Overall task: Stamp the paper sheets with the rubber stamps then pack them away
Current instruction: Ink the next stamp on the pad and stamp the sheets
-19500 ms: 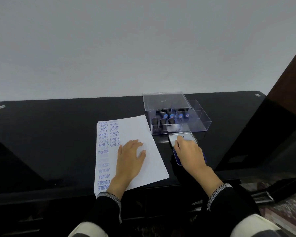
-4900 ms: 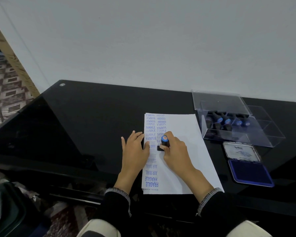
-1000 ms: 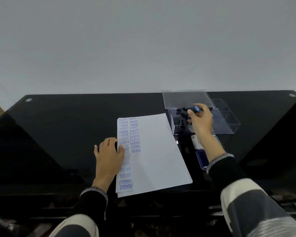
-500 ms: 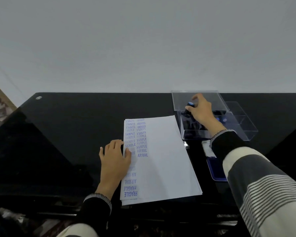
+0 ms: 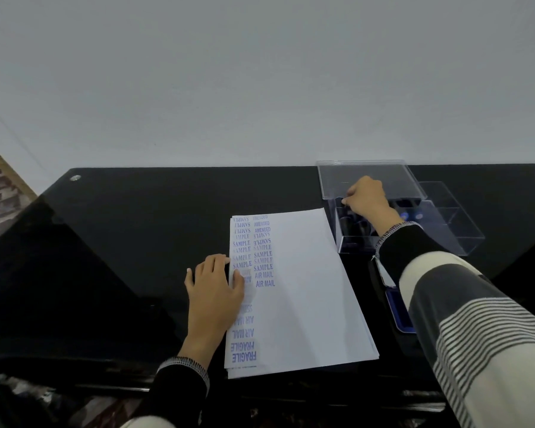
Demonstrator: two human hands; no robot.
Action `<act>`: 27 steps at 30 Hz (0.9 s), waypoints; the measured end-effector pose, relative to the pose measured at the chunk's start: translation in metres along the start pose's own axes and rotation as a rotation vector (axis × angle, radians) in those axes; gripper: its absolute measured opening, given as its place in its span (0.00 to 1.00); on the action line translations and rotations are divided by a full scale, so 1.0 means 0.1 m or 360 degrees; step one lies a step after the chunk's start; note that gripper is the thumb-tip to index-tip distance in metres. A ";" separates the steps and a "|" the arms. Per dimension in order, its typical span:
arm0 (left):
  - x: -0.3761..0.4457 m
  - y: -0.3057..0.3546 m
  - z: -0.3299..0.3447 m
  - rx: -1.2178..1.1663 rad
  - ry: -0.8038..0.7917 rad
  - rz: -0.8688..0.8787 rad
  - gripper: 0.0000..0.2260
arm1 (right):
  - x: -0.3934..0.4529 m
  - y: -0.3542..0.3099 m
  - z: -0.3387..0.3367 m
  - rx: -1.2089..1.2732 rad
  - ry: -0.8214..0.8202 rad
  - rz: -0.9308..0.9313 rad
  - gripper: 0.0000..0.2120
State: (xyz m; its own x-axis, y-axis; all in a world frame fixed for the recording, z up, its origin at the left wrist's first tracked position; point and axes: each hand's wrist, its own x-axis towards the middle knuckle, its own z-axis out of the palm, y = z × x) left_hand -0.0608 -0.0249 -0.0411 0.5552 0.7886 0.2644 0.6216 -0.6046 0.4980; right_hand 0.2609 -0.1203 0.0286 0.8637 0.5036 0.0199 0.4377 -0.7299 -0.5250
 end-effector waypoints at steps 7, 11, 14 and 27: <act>0.01 -0.01 0.00 0.0015 -0.0013 -0.0013 0.10 | -0.05 -0.02 -0.14 -0.0469 0.0031 0.0340 0.20; 0.01 -0.01 0.01 0.0010 -0.0013 -0.0024 0.10 | -0.03 -0.04 -0.14 -0.0443 -0.0009 0.0464 0.17; 0.01 -0.01 0.00 0.0016 -0.0020 -0.0023 0.10 | -0.06 -0.03 -0.17 -0.0308 0.0013 0.0440 0.14; -0.01 0.02 -0.05 -0.0014 -0.0050 -0.0003 0.11 | -1.19 0.03 -0.27 0.2524 -0.0243 0.0514 0.09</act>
State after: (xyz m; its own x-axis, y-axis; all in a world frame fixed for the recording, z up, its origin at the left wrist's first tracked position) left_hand -0.0629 -0.0261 -0.0359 0.5712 0.7858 0.2372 0.6180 -0.6019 0.5057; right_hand 0.1663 -0.1947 0.0474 0.7899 0.5415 -0.2879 -0.5130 0.3261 -0.7941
